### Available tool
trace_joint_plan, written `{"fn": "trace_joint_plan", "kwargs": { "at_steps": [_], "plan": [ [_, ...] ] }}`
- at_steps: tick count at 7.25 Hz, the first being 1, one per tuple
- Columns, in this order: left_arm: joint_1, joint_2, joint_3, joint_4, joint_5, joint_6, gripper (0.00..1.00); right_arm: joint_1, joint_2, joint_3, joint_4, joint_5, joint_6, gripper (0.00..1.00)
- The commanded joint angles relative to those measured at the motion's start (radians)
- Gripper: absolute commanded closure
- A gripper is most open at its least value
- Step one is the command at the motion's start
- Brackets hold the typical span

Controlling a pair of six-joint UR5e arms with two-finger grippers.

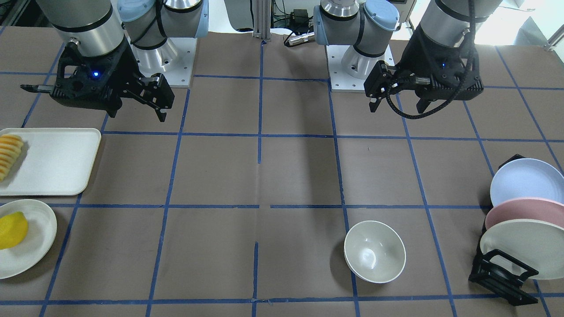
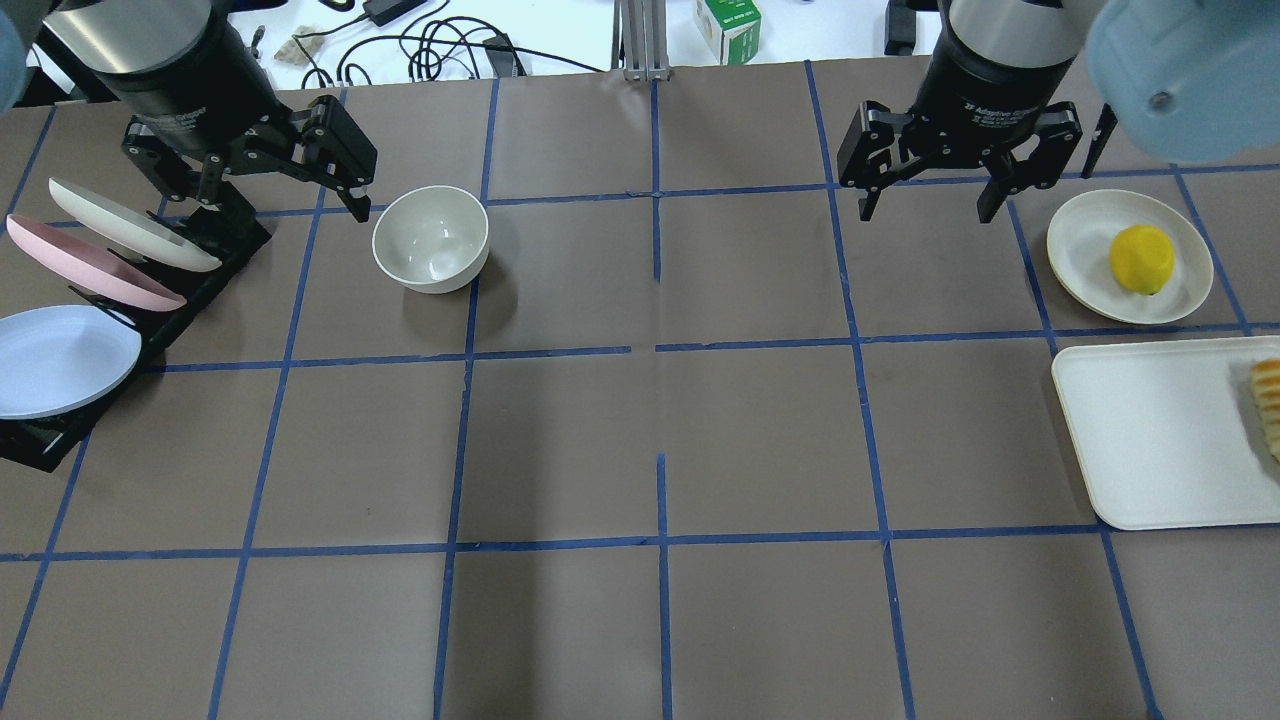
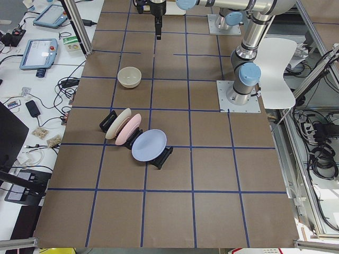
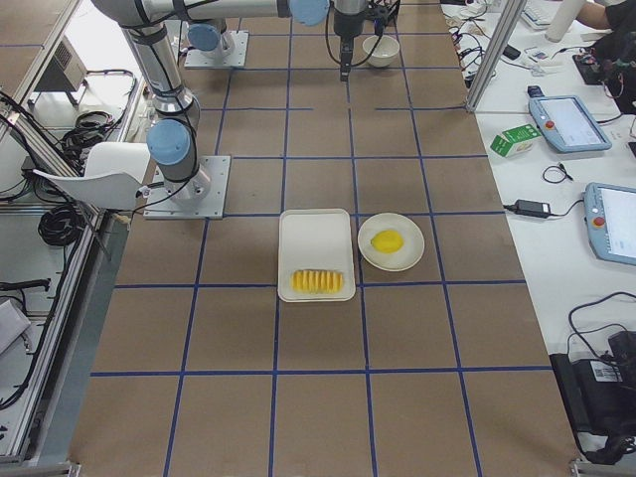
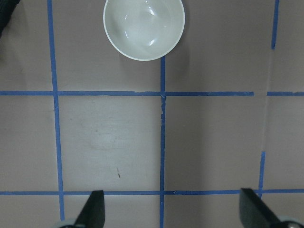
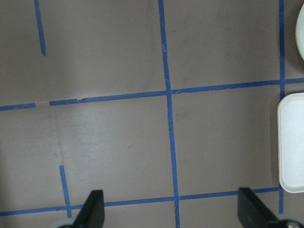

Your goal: Place bowl and put lemon in it

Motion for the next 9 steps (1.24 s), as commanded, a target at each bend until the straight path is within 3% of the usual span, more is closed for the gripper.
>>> {"fn": "trace_joint_plan", "kwargs": {
  "at_steps": [1,6,7,8,9],
  "plan": [
    [0.000,0.000,-0.001,0.000,0.000,0.000,0.00,0.000,0.000,0.000,-0.002,0.002,0.000,0.00],
    [0.010,0.003,-0.011,-0.002,0.000,0.021,0.00,-0.002,0.000,-0.001,-0.006,0.000,-0.002,0.00],
    [0.021,-0.045,-0.014,0.026,0.000,0.061,0.00,-0.002,0.000,0.000,-0.006,0.000,-0.002,0.00],
    [0.021,-0.140,-0.020,0.163,0.003,0.055,0.00,-0.005,0.000,-0.001,-0.005,0.000,-0.005,0.00],
    [0.023,-0.249,-0.033,0.217,0.005,0.054,0.00,-0.017,0.002,-0.001,-0.009,0.000,-0.015,0.00]
  ]
}}
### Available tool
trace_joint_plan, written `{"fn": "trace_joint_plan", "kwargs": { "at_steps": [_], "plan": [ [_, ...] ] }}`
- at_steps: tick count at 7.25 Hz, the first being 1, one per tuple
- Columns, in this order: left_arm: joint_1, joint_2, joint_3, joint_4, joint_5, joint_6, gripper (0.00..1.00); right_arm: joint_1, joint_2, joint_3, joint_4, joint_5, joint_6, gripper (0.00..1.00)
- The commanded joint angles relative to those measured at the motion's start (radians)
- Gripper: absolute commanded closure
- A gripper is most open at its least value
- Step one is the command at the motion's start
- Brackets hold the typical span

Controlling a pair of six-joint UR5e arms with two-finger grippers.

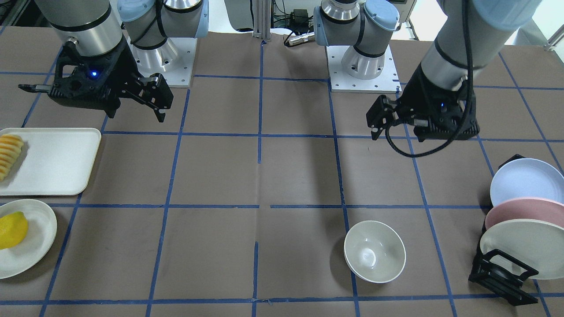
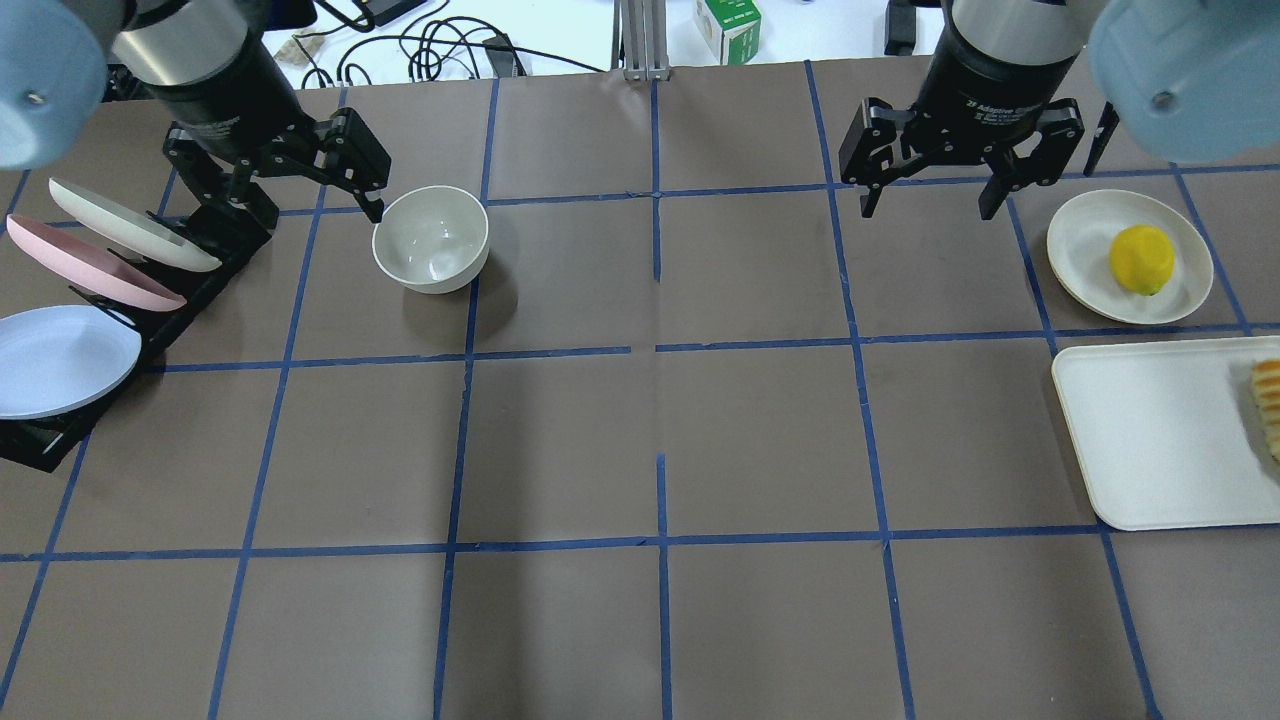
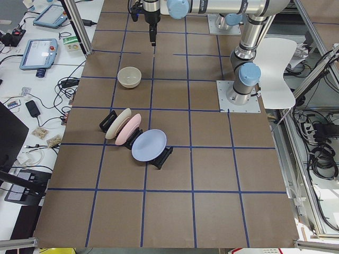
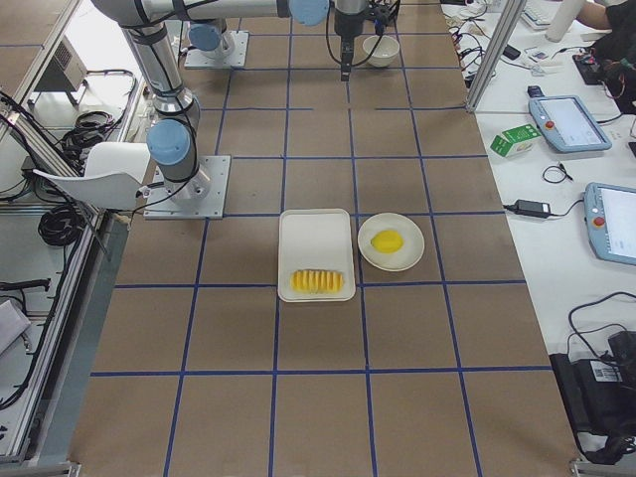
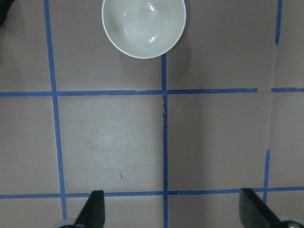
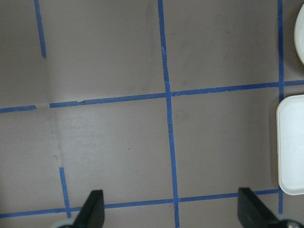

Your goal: Place bowl and put lemon in it

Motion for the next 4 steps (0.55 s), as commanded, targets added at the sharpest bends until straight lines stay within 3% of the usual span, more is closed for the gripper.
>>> {"fn": "trace_joint_plan", "kwargs": {
  "at_steps": [1,3,4],
  "plan": [
    [0.003,-0.195,-0.020,0.203,0.004,0.011,0.00,-0.046,0.002,-0.002,-0.005,0.002,-0.082,0.00],
    [0.069,-0.283,0.000,0.248,0.011,0.031,0.00,-0.203,0.036,-0.014,-0.017,0.005,-0.222,0.00],
    [0.102,-0.315,-0.018,0.331,0.011,0.068,0.00,-0.312,0.086,-0.013,-0.102,0.002,-0.324,0.00]
  ]
}}
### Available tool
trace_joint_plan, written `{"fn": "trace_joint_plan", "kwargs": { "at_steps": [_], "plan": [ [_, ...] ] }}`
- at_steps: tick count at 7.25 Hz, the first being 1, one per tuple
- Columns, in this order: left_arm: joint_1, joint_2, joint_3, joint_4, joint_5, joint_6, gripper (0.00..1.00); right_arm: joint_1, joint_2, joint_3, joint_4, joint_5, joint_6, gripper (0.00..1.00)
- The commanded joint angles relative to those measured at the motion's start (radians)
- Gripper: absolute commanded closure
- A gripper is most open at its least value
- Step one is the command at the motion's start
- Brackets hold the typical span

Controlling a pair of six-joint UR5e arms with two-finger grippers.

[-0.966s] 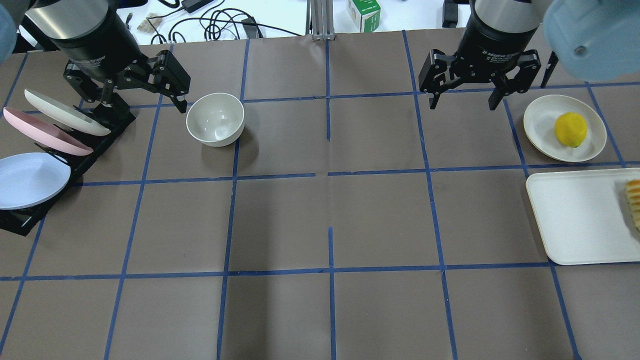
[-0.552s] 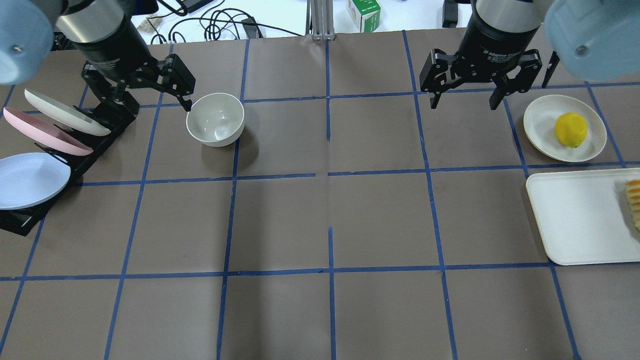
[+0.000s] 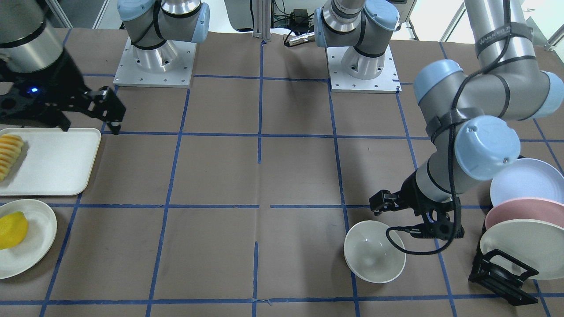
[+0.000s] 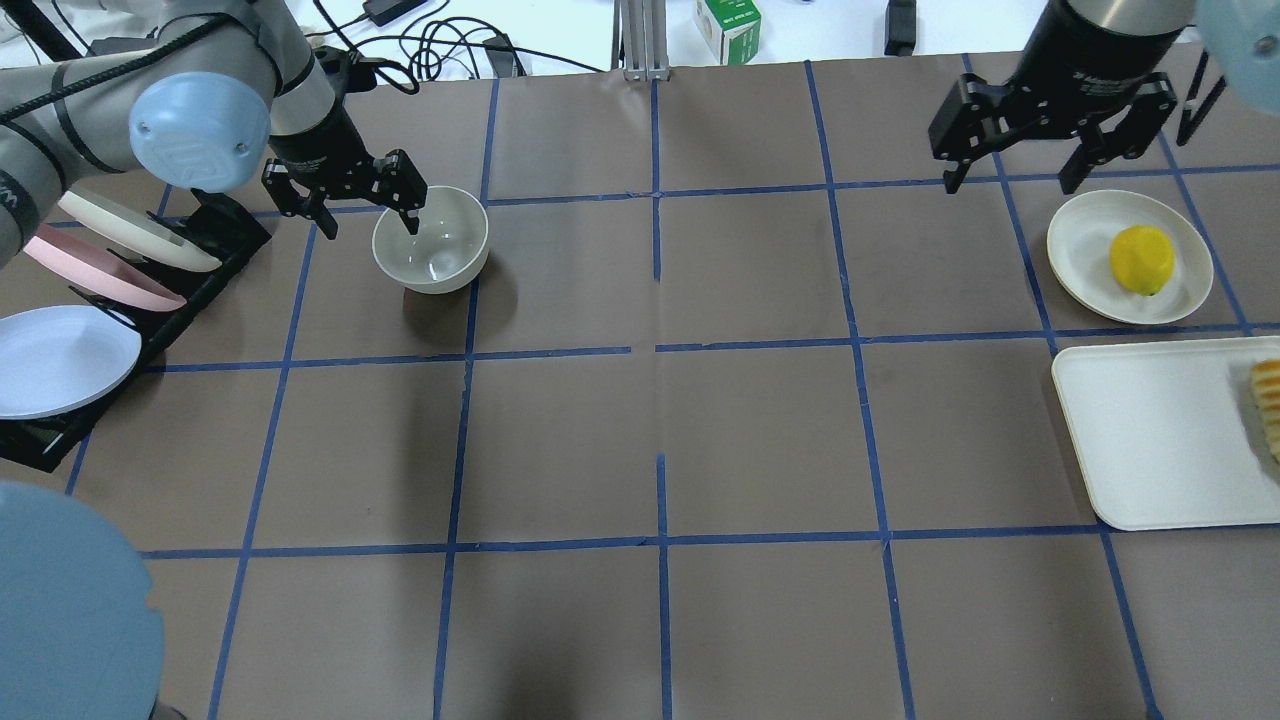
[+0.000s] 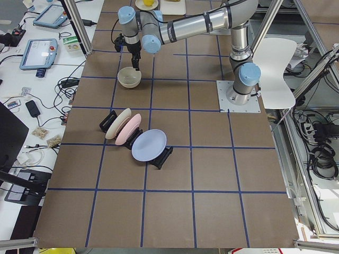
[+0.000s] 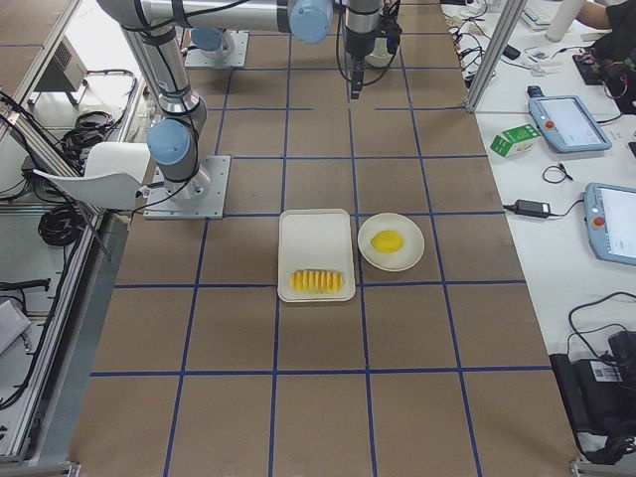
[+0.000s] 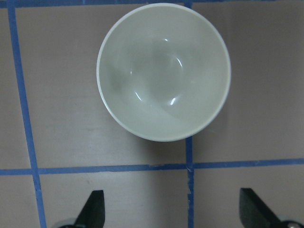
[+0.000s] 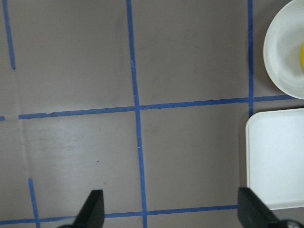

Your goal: Place bowl and put lemon in it

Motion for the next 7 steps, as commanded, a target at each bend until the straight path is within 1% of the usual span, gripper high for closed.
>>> {"fn": "trace_joint_plan", "kwargs": {
  "at_steps": [1,2,3,4,5,6,7],
  "plan": [
    [0.046,-0.088,-0.011,0.107,-0.007,0.013,0.00,-0.215,0.094,0.006,-0.131,-0.002,-0.190,0.00],
    [0.043,-0.117,-0.011,0.109,-0.008,0.002,0.00,-0.252,0.158,0.009,-0.199,-0.002,-0.353,0.00],
    [0.044,-0.143,-0.010,0.126,-0.008,0.009,0.00,-0.277,0.266,0.009,-0.347,-0.006,-0.442,0.00],
    [0.044,-0.171,-0.010,0.174,-0.008,-0.004,0.04,-0.326,0.372,0.008,-0.410,0.000,-0.471,0.00],
    [0.044,-0.182,-0.008,0.189,-0.008,0.000,0.26,-0.352,0.408,0.008,-0.449,-0.001,-0.499,0.00],
    [0.044,-0.185,-0.006,0.189,-0.010,0.008,0.52,-0.352,0.450,0.012,-0.465,-0.002,-0.540,0.00],
    [0.044,-0.190,-0.002,0.190,-0.010,0.017,0.69,-0.355,0.479,0.012,-0.494,-0.003,-0.544,0.00]
  ]
}}
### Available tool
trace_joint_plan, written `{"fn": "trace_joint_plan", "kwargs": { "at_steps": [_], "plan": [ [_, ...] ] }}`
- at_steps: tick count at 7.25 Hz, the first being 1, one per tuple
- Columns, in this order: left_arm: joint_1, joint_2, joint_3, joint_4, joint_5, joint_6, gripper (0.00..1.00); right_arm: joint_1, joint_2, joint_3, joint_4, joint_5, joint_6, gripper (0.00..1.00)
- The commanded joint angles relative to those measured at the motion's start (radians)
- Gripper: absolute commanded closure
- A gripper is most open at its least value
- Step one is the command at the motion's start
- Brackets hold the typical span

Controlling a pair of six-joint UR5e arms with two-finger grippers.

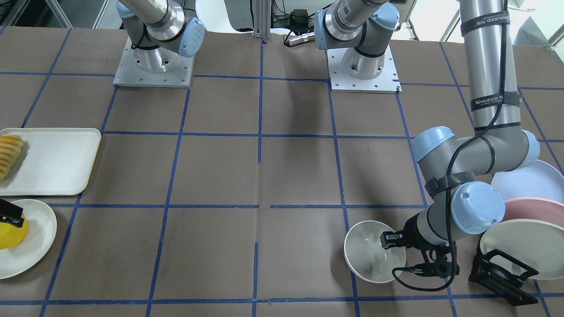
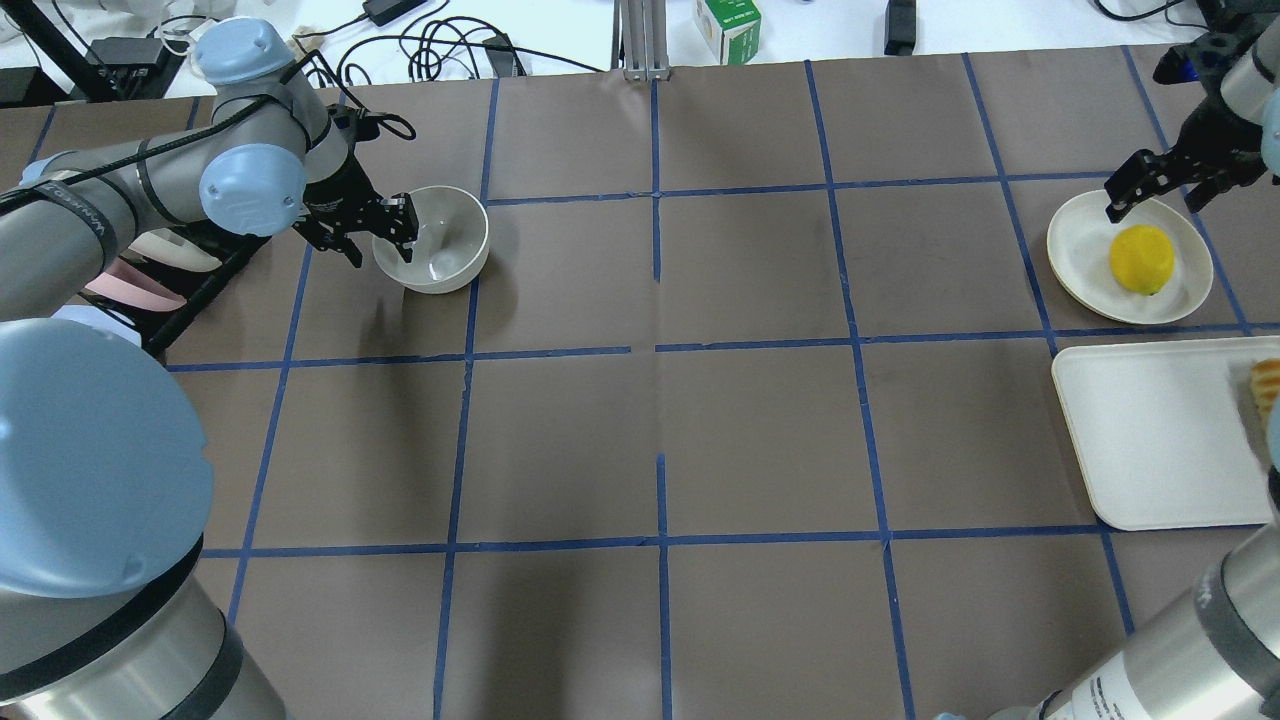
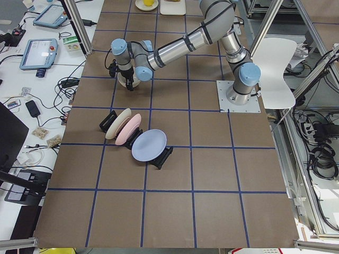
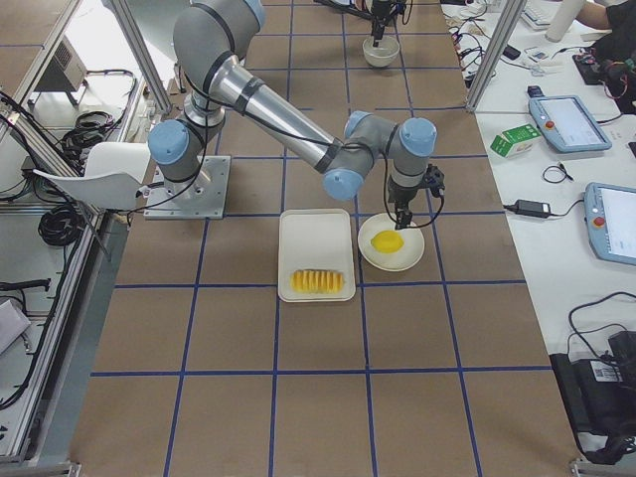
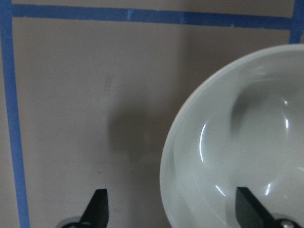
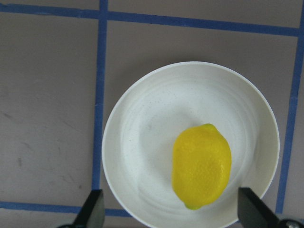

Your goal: Place bowl and put lemon in it

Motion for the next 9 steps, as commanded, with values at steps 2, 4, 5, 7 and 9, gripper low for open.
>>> {"fn": "trace_joint_plan", "kwargs": {
  "at_steps": [2,4,5,7,9],
  "plan": [
    [0.000,-0.006,0.003,0.019,-0.005,0.019,0.98,-0.015,0.066,0.006,-0.043,-0.036,-0.025,0.00],
    [0.002,0.012,0.010,0.017,-0.022,0.031,1.00,-0.016,0.086,0.015,-0.043,-0.067,-0.025,0.01],
    [-0.008,0.020,0.009,0.017,-0.024,0.031,1.00,-0.017,0.088,0.026,-0.046,-0.072,-0.025,0.07],
    [-0.053,0.083,-0.002,-0.006,-0.141,0.007,1.00,-0.017,0.088,0.029,-0.047,-0.073,-0.023,0.44],
    [-0.205,0.106,-0.037,-0.003,-0.148,-0.187,1.00,-0.016,0.082,0.025,-0.043,-0.073,-0.021,0.86]
  ]
}}
